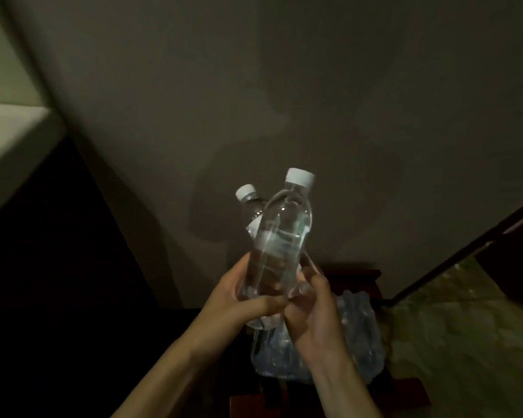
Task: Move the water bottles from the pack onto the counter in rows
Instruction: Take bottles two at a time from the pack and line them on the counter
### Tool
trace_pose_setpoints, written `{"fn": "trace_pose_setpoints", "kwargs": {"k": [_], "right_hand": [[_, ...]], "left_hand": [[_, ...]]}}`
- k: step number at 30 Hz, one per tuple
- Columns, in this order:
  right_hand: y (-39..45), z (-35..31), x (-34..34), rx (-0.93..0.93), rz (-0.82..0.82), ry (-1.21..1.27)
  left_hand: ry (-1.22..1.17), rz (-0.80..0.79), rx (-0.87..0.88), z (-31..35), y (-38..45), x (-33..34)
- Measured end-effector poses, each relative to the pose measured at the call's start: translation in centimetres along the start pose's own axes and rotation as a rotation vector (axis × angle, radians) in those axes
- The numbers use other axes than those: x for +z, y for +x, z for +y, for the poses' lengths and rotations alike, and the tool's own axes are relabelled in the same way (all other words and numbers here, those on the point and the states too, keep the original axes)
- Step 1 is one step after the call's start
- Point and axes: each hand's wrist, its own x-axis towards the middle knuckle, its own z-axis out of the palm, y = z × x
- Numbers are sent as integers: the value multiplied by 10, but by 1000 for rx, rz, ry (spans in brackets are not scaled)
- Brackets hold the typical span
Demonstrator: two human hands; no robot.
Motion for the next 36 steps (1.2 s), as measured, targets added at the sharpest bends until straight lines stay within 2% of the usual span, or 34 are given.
{"fn": "trace_pose_setpoints", "kwargs": {"k": [2,7,12,16,21,24,28,36], "right_hand": [[-3,-3,3,77,-56,105],[-13,-29,20,112,-365,166],[-28,-46,55,177,-606,221],[-38,-42,87,195,-622,147],[-52,-36,129,61,-705,-42],[-58,-34,158,-61,-699,-216],[-63,-11,201,-136,-677,-303],[-66,51,307,-302,-704,-523]], "left_hand": [[-38,101,33,7,-7,0],[-77,317,138,41,-24,-1],[-153,336,165,78,-45,-12],[-250,293,161,103,-67,-16],[-72,475,155,121,-86,-30],[27,557,184,137,-105,-50],[163,563,179,165,-136,-95],[338,443,227,217,-189,-225]]}}
